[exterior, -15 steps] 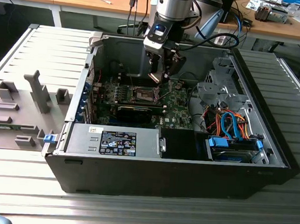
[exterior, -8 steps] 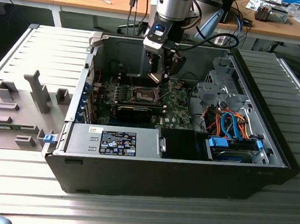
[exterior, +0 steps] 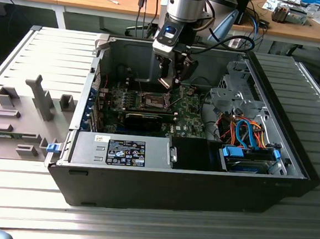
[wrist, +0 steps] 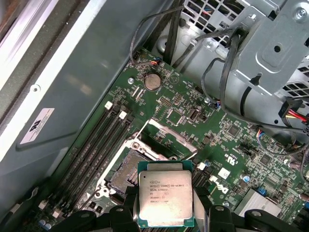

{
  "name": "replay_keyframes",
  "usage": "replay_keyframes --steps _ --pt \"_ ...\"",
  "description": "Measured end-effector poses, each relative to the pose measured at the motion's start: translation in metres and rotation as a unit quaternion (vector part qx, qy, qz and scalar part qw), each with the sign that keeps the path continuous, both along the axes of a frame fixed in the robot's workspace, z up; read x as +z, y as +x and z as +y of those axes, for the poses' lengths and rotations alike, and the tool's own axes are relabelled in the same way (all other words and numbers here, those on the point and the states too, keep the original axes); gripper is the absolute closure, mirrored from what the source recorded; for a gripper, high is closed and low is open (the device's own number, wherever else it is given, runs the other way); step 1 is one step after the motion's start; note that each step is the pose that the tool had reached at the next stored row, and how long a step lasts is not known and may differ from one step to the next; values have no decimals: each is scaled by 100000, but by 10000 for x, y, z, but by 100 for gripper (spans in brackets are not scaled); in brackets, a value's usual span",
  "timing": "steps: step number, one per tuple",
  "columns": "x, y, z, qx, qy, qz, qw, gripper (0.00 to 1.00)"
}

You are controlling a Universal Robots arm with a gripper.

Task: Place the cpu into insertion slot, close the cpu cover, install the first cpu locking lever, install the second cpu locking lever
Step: 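Place the cpu into insertion slot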

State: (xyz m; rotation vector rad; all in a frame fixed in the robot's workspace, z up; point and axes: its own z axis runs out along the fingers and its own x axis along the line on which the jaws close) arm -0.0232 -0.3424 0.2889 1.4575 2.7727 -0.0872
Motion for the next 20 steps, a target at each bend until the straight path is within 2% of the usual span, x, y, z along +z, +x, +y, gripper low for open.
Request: replay_keyframes --steps 20 --pt "-3 0 0 -681 -1 0 99998 45"
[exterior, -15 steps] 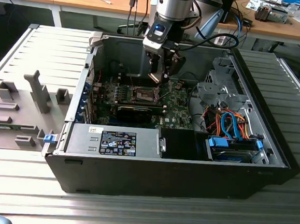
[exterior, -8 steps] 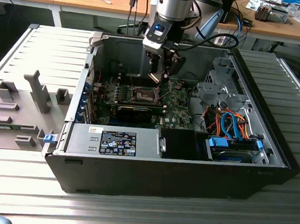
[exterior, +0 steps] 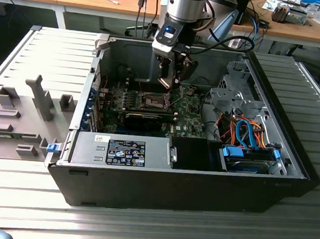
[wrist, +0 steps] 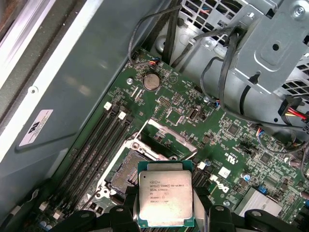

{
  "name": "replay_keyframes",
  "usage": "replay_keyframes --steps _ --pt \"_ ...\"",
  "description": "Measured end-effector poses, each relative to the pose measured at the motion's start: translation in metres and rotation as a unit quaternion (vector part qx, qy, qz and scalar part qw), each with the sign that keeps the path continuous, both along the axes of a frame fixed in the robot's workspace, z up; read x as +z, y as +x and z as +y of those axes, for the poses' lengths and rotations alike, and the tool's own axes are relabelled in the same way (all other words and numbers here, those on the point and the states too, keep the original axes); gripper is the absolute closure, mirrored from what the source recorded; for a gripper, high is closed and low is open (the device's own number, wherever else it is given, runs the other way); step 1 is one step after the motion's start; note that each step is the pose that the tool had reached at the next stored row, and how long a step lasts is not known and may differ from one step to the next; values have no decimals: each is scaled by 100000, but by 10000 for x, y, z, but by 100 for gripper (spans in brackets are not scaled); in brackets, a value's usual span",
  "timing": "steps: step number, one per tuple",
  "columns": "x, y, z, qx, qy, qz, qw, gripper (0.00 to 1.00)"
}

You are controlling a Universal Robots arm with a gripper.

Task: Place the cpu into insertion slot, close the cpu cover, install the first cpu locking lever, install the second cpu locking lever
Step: 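Place the cpu into insertion slot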

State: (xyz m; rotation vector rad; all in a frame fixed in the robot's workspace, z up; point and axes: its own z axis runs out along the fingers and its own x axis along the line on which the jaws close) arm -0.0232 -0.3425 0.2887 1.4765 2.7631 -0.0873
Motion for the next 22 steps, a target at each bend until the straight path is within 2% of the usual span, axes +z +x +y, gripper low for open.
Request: replay_keyframes --steps 22 --pt "-3 0 0 -686 3 2 99998 45"
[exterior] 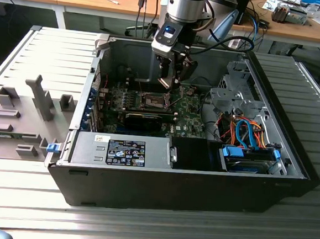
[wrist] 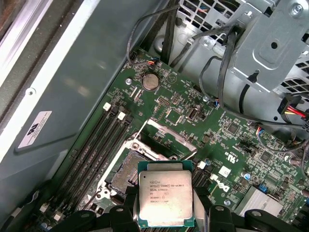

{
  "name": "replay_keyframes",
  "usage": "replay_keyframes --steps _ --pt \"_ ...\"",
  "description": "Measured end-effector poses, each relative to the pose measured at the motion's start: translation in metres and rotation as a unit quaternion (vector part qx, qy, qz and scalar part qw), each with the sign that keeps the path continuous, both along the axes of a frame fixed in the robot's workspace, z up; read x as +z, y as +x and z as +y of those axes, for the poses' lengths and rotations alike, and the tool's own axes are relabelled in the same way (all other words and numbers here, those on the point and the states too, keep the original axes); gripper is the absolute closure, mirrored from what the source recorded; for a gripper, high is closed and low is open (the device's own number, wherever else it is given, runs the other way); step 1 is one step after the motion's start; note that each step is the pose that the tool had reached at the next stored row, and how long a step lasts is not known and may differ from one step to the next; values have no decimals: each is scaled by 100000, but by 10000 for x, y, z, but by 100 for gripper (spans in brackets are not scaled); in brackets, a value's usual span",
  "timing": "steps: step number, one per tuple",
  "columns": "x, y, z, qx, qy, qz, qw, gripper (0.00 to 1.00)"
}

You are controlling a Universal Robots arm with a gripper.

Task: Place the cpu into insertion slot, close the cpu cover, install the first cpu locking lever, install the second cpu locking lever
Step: 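Place the cpu into insertion slot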

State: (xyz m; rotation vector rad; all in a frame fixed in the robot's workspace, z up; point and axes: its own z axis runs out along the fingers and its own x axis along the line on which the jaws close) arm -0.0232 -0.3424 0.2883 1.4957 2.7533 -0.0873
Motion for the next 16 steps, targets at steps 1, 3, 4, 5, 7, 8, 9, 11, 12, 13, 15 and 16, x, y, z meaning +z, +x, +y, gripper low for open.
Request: replay_keyframes --steps 1,3,4,5,7,8,9,11,12,13,15,16 --pt "0 0 0 -18 -2 -4 100000 45" --pt "0 0 0 -63 -2 1 100000 45" --pt "-2 0 0 -341 -4 0 99999 45" --pt "-3 0 0 -509 -3 -3 99999 45" --pt "-6 0 0 -1026 -2 -2 99995 45" --pt "-7 0 0 -1179 0 -1 99993 45" --pt "-7 0 0 -1204 -5 -1 99993 45" --pt "-8 0 0 -1338 -3 -2 99991 45" --pt "-8 0 0 -1361 -4 -2 99991 45" --pt "-8 0 0 -1380 -2 -3 99990 45" --pt "-9 0 0 -1428 -2 -2 99990 45" --pt "-9 0 0 -1456 -5 0 99989 45"
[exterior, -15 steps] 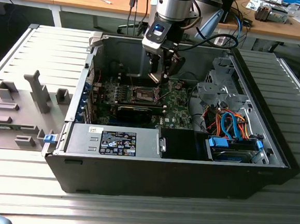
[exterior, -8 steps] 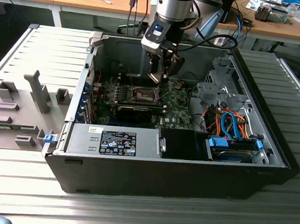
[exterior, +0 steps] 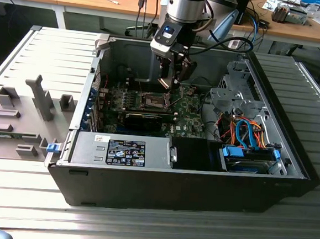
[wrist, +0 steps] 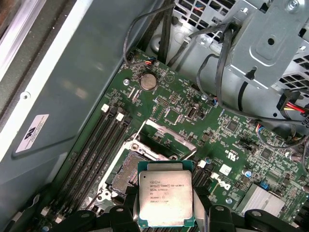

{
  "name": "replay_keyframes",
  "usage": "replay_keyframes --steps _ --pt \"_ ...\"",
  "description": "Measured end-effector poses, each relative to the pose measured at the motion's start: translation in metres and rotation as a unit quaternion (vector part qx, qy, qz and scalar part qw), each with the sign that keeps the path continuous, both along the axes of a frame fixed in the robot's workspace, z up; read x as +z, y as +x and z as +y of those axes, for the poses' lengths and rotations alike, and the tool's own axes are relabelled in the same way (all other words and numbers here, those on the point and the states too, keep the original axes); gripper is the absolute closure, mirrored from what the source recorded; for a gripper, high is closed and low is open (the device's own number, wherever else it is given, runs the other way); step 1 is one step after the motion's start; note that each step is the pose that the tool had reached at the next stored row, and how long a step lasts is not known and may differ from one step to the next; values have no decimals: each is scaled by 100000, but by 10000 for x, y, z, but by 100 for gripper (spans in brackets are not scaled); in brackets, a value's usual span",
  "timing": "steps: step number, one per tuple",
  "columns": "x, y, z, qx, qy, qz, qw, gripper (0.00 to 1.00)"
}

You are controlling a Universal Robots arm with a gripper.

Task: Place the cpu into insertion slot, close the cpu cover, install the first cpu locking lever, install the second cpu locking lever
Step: 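Place the cpu into insertion slot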

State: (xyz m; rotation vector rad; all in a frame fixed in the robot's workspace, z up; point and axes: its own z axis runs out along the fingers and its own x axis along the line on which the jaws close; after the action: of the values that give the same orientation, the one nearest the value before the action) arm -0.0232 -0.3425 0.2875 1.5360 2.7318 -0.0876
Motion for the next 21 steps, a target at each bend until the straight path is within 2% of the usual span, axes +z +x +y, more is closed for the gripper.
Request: replay_keyframes --steps 21 --pt "-3 0 0 -528 1 -1 99999 45"
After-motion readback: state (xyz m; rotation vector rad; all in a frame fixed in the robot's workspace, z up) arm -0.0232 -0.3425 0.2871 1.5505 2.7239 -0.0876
